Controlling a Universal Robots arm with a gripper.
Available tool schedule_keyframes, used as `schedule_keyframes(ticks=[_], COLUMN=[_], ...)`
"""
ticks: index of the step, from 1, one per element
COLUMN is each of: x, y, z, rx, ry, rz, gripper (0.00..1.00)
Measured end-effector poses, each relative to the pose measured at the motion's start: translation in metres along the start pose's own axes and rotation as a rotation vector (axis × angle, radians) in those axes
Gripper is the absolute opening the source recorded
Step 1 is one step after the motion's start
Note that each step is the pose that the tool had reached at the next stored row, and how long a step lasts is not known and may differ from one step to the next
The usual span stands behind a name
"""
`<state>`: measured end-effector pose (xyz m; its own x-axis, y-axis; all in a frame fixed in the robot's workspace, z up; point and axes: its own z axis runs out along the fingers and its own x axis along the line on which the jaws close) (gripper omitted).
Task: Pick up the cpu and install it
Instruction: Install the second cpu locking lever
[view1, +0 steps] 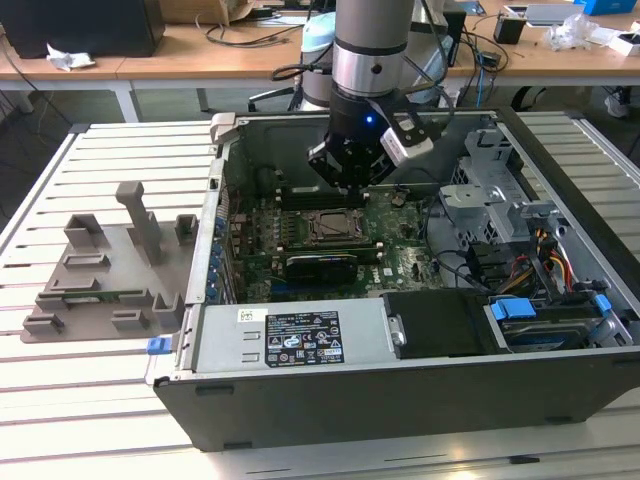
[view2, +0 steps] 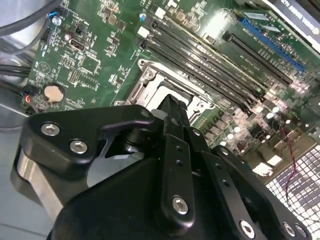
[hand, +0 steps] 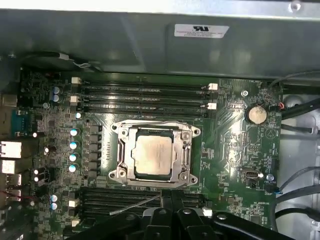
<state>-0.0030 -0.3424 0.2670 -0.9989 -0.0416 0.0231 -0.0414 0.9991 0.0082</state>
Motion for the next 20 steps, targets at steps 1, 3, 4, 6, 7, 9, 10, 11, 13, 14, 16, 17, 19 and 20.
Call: schedule_keyframes(ticks=[1,3,4,6,7,9,10,11,13,14,16,17,19,20], x=[0.0006,0.0072,0.0087,0.0129,0.0145,0.018,0.0204,0.0235,0.0263,0.0274,0.0296,0.033,0.0425,0.0458], y=[-0.0072,-0.0105,-0.0107,-0.0132,-0.0178,-0.022,-0.0231,-0.0239,-0.0245,-0.0248,-0.0249,-0.025,-0.025,-0.0249], z=[0.001,0.0075,0.0094,0.0177,0.0245,0.0309,0.0329,0.0361,0.0411,0.0437,0.0483,0.0503,0.0543,0.0555], rx=[-0.029,-0.0359,-0.0359,-0.0358,-0.0359,-0.0359,-0.0361,-0.0361,-0.0361,-0.0361,-0.0365,-0.0379,-0.0438,-0.0465], ry=[-0.0012,-0.0015,-0.0015,-0.0015,-0.0015,-0.0015,-0.0015,-0.0015,-0.0015,-0.0015,-0.0016,-0.0014,-0.0018,-0.0019], rz=[-0.001,-0.001,-0.001,-0.001,-0.001,-0.001,-0.001,-0.001,-0.001,-0.001,-0.001,-0.001,-0.002,-0.003], gripper=[0.11,0.11,0.11,0.11,0.11,0.11,0.11,0.11,0.11,0.11,0.11,0.11,0.11,0.11])
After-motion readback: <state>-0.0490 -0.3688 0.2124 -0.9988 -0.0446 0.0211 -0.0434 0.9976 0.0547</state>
